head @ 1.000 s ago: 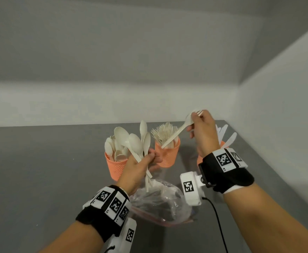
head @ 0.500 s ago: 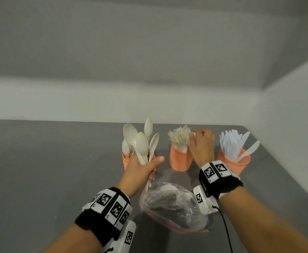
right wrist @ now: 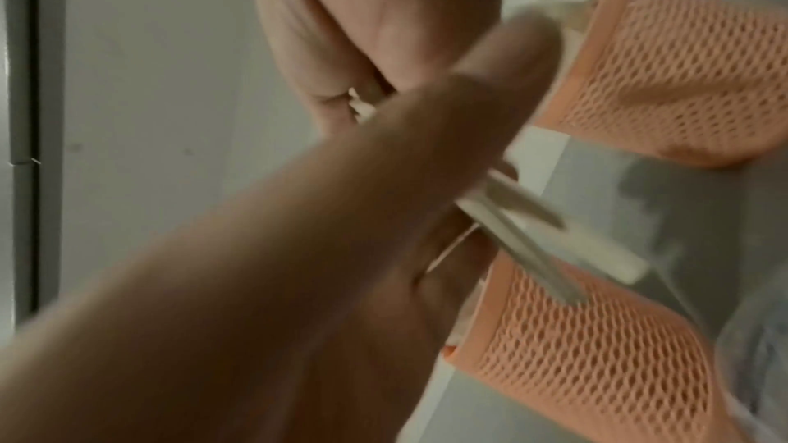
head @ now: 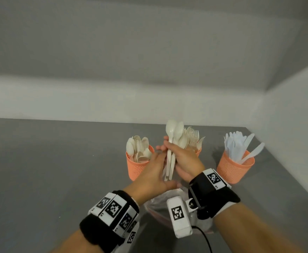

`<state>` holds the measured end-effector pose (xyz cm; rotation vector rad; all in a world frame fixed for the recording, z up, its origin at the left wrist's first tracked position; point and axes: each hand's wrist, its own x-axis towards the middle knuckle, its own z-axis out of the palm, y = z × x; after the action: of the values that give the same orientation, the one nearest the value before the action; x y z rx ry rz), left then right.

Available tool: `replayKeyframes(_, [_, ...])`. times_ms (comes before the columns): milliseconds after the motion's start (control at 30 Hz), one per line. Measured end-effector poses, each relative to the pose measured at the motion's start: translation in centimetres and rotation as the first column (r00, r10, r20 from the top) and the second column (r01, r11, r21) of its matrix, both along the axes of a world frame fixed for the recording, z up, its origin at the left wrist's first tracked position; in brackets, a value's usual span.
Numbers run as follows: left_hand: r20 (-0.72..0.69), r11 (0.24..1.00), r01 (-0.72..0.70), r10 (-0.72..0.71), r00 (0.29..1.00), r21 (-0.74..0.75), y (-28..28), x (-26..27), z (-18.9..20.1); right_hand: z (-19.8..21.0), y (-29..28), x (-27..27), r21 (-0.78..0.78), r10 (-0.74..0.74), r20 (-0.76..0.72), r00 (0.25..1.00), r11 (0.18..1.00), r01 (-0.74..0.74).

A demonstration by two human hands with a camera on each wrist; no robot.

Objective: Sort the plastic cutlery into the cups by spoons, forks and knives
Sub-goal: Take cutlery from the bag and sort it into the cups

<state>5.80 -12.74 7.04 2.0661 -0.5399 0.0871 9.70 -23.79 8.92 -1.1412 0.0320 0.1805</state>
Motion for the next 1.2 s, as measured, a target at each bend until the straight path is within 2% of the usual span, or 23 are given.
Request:
replayKeyframes(67, [0.051,0.995,-0.089,0.091,0.995,-0.05,2.0,0.1,0.4,0.3,-0.6,0.8,0.021,-0.094,0.035,0.995,0.995,0.093])
replayKeyframes(133, [0.098,0.958,-0.257,0.27,0.958,-0.125,4.5,1.5,0.6,0.3,-1.0,2.1,0.035,-0.238,0.062,0.969,0.971,0.236])
replayKeyframes(200, [0.049,0.936,-0.347,0.35,0.935,-0.062,6.5,3.4,0.5,0.4,-1.0,3.2,0.065,-0.343,0.063,0.937,0.938,0.34])
replayKeyframes(300, [-0.192,0.963,-0.264,0.27,0.943,0.057,7.5,6.0,-0.6,0.5,-0.1,4.6,0.088,-0.421,0.106,0.901,0.906,0.413])
replayKeyframes(367, [-0.252,0.972,-0.235,0.232,0.939,0.021,7.1,6.9,-1.7,0.6,1.2,5.5,0.1,-0.431,0.122,0.894,0.901,0.421])
replayKeyframes(467, [-0.257,0.939,-0.328,0.292,0.921,-0.106,6.6,7.6,-2.9,0.3,2.9,6.7,0.081,-0.477,0.126,0.87,0.879,0.471])
replayKeyframes(533, [-0.268,0.93,-0.325,0.274,0.924,-0.171,6.6,7.6,-3.4,-0.6,3.9,7.3,0.012,-0.481,0.161,0.862,0.874,0.486])
replayKeyframes(667, [-0.259,0.945,-0.257,0.201,0.945,-0.205,7.1,7.7,-4.1,-1.9,4.7,7.5,-0.236,-0.321,0.237,0.917,0.896,0.375])
replayKeyframes(733, [-0.241,0.948,-0.244,0.193,0.951,-0.204,7.3,7.8,-4.1,-1.4,4.7,7.3,-0.217,-0.309,0.265,0.913,0.904,0.369])
replayKeyframes(867, [-0.232,0.938,-0.264,0.212,0.949,-0.224,7.1,7.9,-4.2,0.6,4.5,6.4,-0.046,-0.474,0.301,0.827,0.859,0.509])
replayKeyframes(933, [-0.232,0.932,-0.282,0.23,0.945,-0.227,6.7,7.8,-4.2,0.4,4.8,6.3,-0.021,-0.492,0.299,0.817,0.853,0.522])
replayKeyframes(1033, [-0.239,0.922,-0.294,0.235,0.942,-0.251,6.4,7.5,-4.7,-1.1,5.5,6.3,-0.088,-0.447,0.264,0.854,0.871,0.483])
replayKeyframes(1100, [-0.255,0.919,-0.294,0.227,0.94,-0.263,6.3,7.2,-4.9,-2.2,5.6,6.7,-0.204,-0.425,0.237,0.874,0.857,0.473])
replayKeyframes(1200, [-0.266,0.923,-0.278,0.207,0.941,-0.265,6.4,7.1,-5.0,-2.9,5.6,6.9,-0.279,-0.392,0.237,0.889,0.849,0.449])
